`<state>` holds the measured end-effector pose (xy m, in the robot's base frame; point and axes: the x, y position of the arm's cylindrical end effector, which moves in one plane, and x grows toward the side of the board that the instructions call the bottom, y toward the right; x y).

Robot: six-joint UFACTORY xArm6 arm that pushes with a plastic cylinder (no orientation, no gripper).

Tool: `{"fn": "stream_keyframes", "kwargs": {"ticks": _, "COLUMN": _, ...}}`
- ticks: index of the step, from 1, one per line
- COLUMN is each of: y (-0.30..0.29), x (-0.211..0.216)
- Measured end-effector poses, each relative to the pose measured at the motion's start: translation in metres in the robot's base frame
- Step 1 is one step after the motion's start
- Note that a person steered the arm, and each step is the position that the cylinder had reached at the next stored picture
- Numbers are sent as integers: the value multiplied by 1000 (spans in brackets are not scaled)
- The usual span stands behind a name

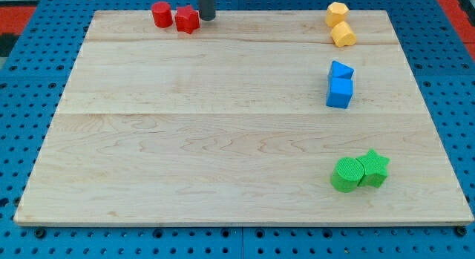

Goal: Slider red star close to red circle

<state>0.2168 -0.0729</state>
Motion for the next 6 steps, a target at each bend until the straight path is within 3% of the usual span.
{"fn": "stream_keyframes", "kwargs": {"ticks": 1, "y": 8, "x": 60}}
{"fn": "stream_keyframes", "kwargs": {"ticks": 2, "y": -113, "x": 69}}
{"fn": "stream_keyframes", "kwargs": {"ticks": 3, "y": -174, "x": -15}}
{"fn": "stream_keyframes", "kwargs": {"ticks": 4, "y": -174, "x": -26}}
{"fn": "stream_keyframes", "kwargs": {"ticks": 6, "y": -10, "x": -15}}
